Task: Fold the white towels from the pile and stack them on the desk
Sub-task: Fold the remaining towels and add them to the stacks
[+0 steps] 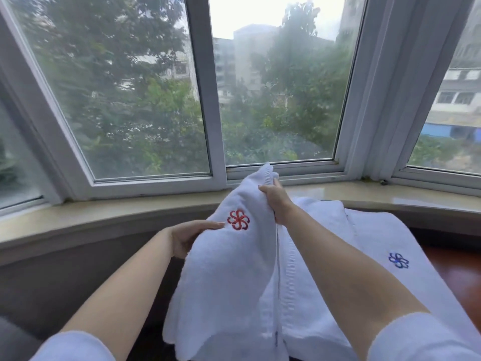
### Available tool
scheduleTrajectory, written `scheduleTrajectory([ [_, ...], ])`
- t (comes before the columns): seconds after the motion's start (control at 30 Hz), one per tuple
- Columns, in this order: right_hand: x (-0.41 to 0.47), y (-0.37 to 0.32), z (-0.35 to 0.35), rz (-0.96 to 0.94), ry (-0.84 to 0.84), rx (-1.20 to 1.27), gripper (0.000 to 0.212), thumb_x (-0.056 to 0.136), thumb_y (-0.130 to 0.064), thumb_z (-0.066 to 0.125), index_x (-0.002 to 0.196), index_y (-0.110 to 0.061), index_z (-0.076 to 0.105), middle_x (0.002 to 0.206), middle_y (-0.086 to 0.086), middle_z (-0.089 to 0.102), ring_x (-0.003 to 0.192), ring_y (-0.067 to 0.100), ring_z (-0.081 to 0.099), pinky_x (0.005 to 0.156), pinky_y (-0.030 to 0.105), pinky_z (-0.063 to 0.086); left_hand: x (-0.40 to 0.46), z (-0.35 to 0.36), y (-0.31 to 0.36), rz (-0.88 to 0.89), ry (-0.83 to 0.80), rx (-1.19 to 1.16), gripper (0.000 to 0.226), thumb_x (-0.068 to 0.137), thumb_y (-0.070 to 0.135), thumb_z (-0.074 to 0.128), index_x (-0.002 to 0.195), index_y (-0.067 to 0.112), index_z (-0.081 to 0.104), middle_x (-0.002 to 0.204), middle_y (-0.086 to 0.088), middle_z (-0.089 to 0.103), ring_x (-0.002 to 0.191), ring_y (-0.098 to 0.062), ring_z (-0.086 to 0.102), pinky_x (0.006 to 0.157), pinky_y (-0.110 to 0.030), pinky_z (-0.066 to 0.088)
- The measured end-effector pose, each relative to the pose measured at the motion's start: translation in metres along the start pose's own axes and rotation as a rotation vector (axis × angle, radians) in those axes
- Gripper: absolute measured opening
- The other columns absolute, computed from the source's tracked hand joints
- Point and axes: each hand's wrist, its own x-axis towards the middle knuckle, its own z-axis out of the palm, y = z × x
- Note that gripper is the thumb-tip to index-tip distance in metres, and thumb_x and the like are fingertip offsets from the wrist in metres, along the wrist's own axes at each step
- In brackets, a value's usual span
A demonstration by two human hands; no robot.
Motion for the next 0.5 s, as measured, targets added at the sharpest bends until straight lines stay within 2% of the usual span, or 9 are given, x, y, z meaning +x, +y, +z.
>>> scheduleTrajectory([
  [0.1, 0.017, 0.017, -0.005, 0.035, 0.071, -0.008, 0.056, 0.093, -0.003, 0.043, 0.144, -0.023, 0.034, 0.125, 0.014, 0.058, 0.096, 0.028, 0.059, 0.075, 0.035, 0.050, 0.026, -0.015, -0.001, -0.010, -0.042, -0.024, 0.057, 0.073, 0.045, 0.078, 0.123, 0.019, 0.067, 0.132, -0.009, 0.060, 0.123, -0.028, 0.057, 0.107, -0.042, 0.041],
  [0.2, 0.037, 0.027, -0.013, 0.012, 0.127, 0.022, 0.056, 0.092, -0.002, 0.043, 0.141, -0.028, 0.038, 0.117, 0.010, 0.061, 0.093, 0.027, 0.059, 0.078, 0.037, 0.050, 0.051, -0.030, 0.008, -0.025, -0.035, -0.031, 0.063, 0.067, 0.048, 0.081, 0.121, 0.019, 0.068, 0.129, -0.009, 0.063, 0.121, -0.029, 0.058, 0.106, -0.043, 0.041],
  [0.23, 0.045, 0.028, -0.014, -0.018, 0.138, 0.065, 0.058, 0.091, 0.001, 0.042, 0.140, -0.030, 0.039, 0.112, 0.009, 0.062, 0.088, 0.026, 0.060, 0.075, 0.036, 0.050, 0.059, -0.034, 0.013, -0.013, -0.022, -0.032, 0.065, 0.066, 0.048, 0.082, 0.122, 0.019, 0.067, 0.127, -0.009, 0.064, 0.120, -0.029, 0.059, 0.105, -0.043, 0.042],
  [0.33, 0.073, 0.033, -0.019, -0.056, 0.175, 0.188, 0.060, 0.086, 0.009, 0.043, 0.136, -0.025, 0.045, 0.103, 0.011, 0.062, 0.080, 0.025, 0.058, 0.064, 0.031, 0.047, 0.091, -0.048, 0.022, 0.155, 0.034, -0.094, 0.060, 0.074, 0.026, 0.079, 0.130, 0.019, 0.059, 0.123, -0.013, 0.066, 0.112, -0.032, 0.063, 0.092, -0.042, 0.053],
  [0.4, 0.091, 0.048, -0.024, 0.050, 0.253, 0.078, 0.051, 0.086, 0.004, 0.047, 0.133, -0.016, 0.047, 0.110, 0.014, 0.062, 0.085, 0.026, 0.059, 0.066, 0.032, 0.049, 0.113, -0.055, 0.017, 0.244, 0.174, -0.103, 0.058, 0.080, 0.005, 0.071, 0.134, 0.017, 0.052, 0.120, -0.015, 0.067, 0.108, -0.035, 0.065, 0.088, -0.044, 0.055],
  [0.5, 0.099, 0.095, -0.032, 0.297, 0.335, -0.190, 0.045, 0.084, -0.002, 0.056, 0.128, -0.003, 0.051, 0.124, 0.019, 0.060, 0.104, 0.031, 0.061, 0.087, 0.041, 0.053, 0.139, -0.068, -0.002, 0.156, 0.238, -0.008, 0.060, 0.082, 0.002, 0.068, 0.137, 0.014, 0.046, 0.123, -0.014, 0.065, 0.108, -0.035, 0.064, 0.094, -0.049, 0.051],
])
